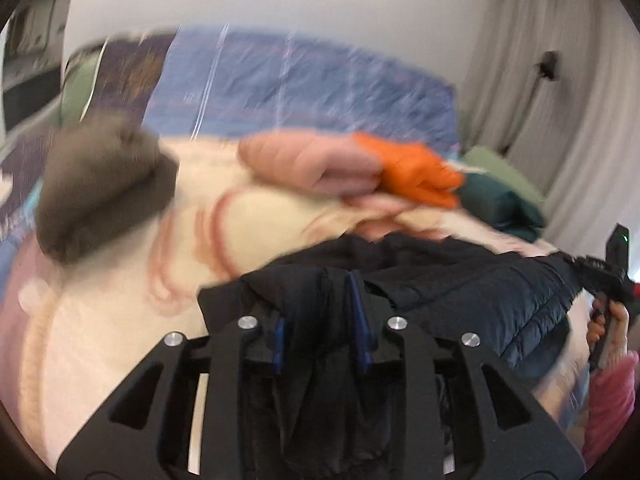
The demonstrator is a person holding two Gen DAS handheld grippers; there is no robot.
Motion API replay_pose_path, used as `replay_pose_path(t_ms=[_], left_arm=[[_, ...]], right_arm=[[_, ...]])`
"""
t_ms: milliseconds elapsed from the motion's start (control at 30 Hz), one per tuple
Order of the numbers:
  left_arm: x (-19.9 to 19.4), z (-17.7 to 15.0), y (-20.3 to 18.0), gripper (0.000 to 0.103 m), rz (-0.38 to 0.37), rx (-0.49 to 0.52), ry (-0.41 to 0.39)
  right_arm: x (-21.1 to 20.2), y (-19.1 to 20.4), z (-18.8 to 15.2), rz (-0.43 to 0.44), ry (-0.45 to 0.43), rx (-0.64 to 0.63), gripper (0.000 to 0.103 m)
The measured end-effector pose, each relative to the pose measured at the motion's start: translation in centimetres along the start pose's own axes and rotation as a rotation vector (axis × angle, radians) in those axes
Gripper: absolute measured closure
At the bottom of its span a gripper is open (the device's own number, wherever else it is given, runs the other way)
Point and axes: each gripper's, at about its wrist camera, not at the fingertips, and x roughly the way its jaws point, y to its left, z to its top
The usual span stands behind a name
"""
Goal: Fold large clothes
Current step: 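Grasp the jacket hem with both tools and lift it toward the collar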
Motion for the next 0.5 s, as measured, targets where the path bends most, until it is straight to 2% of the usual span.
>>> replay_pose_path(t_ms=[67, 133, 200, 267, 300, 333, 367, 433, 500], left_arm=[[1.6, -0.2, 1.2, 0.067, -0.012, -0.052, 0.043], [1.4, -0.3, 2.2, 0.063, -0.055, -0.084, 0.046], [0.2, 0.0, 2.6, 0.055, -0.080, -0.080, 0.036], [-2.1, 0.7, 2.9, 0.040, -0.069, -0.064, -0.006], [-3.1, 0.9, 2.8, 0.024, -0.038, -0.060, -0.041], [-4.7, 1.2, 2.8, 0.022, 0.016, -0.046, -0.107], [-5.7, 1.4, 2.8, 0.022, 0.035, -0.027, -0.144], [-7.7, 1.2, 2.8, 0.022, 0.055, 0.000, -0.189], [-8.8, 0.3, 2.1, 0.022, 0.055, 0.053, -0.190]], right_arm=[[0.2, -0.5, -0.2, 0.014, -0.004, 0.022, 0.077], [-1.8, -0.3, -0.1, 0.017, -0.054, 0.000, 0.041], [-4.1, 0.4, 0.1, -0.020, -0.128, -0.071, 0.038], [-6.6, 1.6, 0.0, -0.061, -0.188, -0.192, 0.032], [-7.6, 2.4, -0.5, -0.081, -0.206, -0.264, 0.027], [-7.9, 2.8, -0.8, -0.090, -0.207, -0.306, 0.025], [-8.2, 3.4, -1.7, -0.105, -0.195, -0.387, 0.023], [-7.6, 4.3, -3.8, -0.164, -0.146, -0.550, 0.020], [-6.7, 4.6, -5.8, -0.233, -0.098, -0.652, 0.021]])
